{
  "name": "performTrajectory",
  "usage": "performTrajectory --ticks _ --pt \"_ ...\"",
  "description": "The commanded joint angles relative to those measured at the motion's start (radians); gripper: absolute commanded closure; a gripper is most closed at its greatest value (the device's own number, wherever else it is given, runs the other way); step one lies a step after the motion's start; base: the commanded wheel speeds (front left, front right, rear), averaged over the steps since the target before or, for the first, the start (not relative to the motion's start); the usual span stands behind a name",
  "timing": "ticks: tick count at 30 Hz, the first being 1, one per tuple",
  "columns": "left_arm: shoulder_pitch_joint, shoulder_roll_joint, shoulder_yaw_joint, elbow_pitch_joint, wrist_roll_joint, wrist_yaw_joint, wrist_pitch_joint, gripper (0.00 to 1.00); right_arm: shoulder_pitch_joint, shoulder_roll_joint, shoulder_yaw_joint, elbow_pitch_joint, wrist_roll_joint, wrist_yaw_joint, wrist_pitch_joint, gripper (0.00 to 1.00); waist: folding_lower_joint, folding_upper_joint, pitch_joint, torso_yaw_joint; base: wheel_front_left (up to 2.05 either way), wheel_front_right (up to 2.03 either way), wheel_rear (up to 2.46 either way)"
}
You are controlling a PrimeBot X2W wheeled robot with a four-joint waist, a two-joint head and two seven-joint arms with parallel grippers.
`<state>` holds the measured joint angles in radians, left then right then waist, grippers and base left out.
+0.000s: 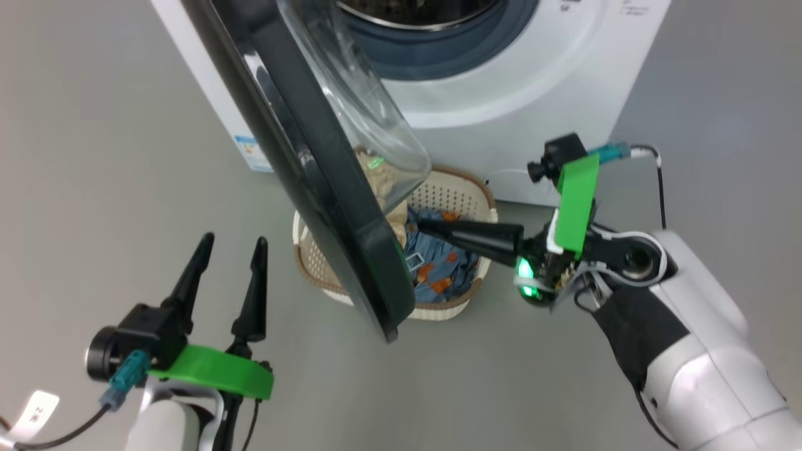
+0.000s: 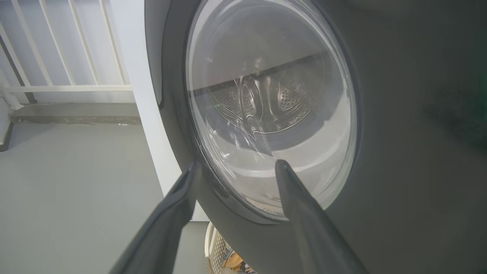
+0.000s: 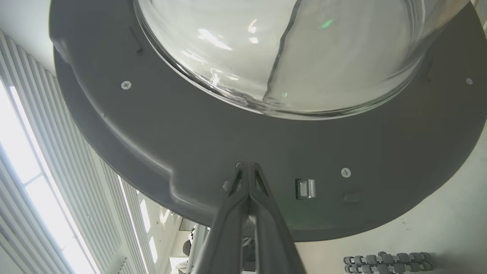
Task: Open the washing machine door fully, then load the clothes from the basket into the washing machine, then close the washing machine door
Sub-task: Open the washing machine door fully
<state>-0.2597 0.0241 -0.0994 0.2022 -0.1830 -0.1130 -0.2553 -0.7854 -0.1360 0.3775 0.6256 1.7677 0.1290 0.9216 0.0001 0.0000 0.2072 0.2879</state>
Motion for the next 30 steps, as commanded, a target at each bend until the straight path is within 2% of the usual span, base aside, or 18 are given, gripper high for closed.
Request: performTrajectory --ticks 1,17,18,19,21,22,25,30 --pt "0.001 0.026 0.040 -0.019 0.014 -0.004 -0.006 0.00 0.019 0.012 0.006 -0.031 0.010 0.002 -0.008 1.00 -0.0001 0.0000 -0.034 -0.031 0.00 0.00 0.00" --pt "0.090 0.030 0.113 -0.028 0.039 -0.016 -0.006 0.00 0.147 -0.023 0.037 -0.117 0.080 0.002 -0.143 1.00 -0.0001 0.0000 -0.107 -0.127 0.00 0.00 0.00" --pt "0.093 0.030 0.116 -0.029 0.038 -0.016 -0.006 0.00 0.152 -0.027 0.037 -0.121 0.082 0.002 -0.158 0.96 -0.0001 0.0000 -0.108 -0.131 0.00 0.00 0.00" --pt "0.095 0.030 0.119 -0.030 0.038 -0.016 -0.006 0.00 0.156 -0.031 0.035 -0.127 0.082 0.002 -0.176 0.78 -0.0001 0.0000 -0.109 -0.134 0.00 0.00 0.00" --pt "0.099 0.029 0.124 -0.032 0.037 -0.016 -0.006 0.00 0.164 -0.039 0.032 -0.141 0.075 0.002 -0.221 0.51 -0.0001 0.0000 -0.111 -0.141 0.00 0.00 0.00" --pt "0.101 0.029 0.126 -0.033 0.037 -0.017 -0.006 0.00 0.167 -0.044 0.031 -0.149 0.066 0.002 -0.245 0.00 -0.0001 0.0000 -0.111 -0.144 0.00 0.00 0.00" --pt "0.103 0.029 0.131 -0.035 0.038 -0.017 -0.006 0.00 0.171 -0.061 0.026 -0.179 0.015 0.002 -0.337 0.00 -0.0001 0.0000 -0.109 -0.152 0.00 0.00 0.00" --pt "0.102 0.028 0.141 -0.038 0.037 -0.017 -0.006 0.00 0.171 -0.077 0.006 -0.227 -0.150 0.002 -0.576 0.00 -0.0001 0.0000 -0.105 -0.162 0.00 0.00 0.00"
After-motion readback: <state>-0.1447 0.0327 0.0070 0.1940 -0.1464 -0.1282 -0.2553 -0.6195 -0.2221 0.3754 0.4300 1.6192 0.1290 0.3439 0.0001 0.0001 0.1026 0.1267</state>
